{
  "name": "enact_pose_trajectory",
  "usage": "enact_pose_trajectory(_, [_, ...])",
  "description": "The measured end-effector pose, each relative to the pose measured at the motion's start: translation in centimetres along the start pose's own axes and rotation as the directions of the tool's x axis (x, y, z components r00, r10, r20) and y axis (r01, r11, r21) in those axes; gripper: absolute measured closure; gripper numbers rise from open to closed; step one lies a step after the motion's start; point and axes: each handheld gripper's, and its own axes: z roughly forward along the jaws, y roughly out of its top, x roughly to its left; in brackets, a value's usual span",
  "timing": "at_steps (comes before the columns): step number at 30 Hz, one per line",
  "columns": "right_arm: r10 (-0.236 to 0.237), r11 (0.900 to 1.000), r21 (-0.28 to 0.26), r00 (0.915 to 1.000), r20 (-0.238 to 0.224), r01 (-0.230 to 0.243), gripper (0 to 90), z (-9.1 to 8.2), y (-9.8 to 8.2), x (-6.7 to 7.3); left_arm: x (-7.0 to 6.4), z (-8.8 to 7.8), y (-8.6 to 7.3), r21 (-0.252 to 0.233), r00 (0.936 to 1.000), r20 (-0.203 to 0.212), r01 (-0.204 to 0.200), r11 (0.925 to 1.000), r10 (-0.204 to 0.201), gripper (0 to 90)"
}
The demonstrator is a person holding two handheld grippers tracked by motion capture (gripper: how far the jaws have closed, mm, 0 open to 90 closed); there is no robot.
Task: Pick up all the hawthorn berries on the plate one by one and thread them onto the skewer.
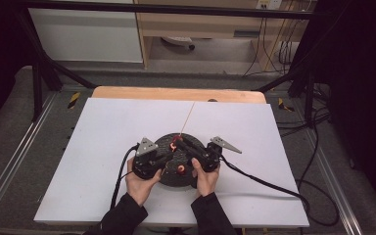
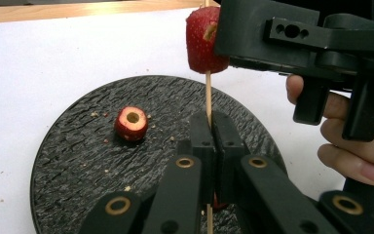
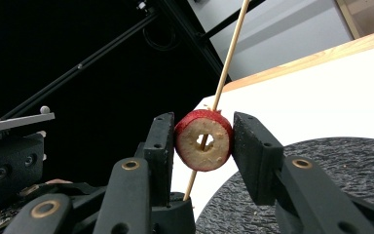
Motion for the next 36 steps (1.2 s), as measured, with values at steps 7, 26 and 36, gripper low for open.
enact_pose_trajectory(7, [-0.025, 0.999, 0.028, 0.9996, 0.014, 0.025, 52.5, -0.1, 0.2, 0.0, 0.2, -0.1, -0.2, 0.007, 0.9999, 0.009, -0.012, 0.9999, 0.012, 88.6])
enact_pose_trajectory(26, [-0.238, 0.928, 0.313, 0.9673, 0.088, 0.2, 11.2, -1.4, 2.2, -1.1, 2.5, -2.7, -1.9, 0.053, 0.9984, 0.004, -0.056, 0.997, 0.056, 88.6])
enact_pose_trajectory(36, [-0.316, 0.825, 0.519, 0.9438, 0.096, 0.224, 5.7, -1.4, 2.6, -2.0, 3.7, -4.7, -3.5, 0.081, 0.9964, 0.011, -0.084, 0.9931, 0.084, 88.6])
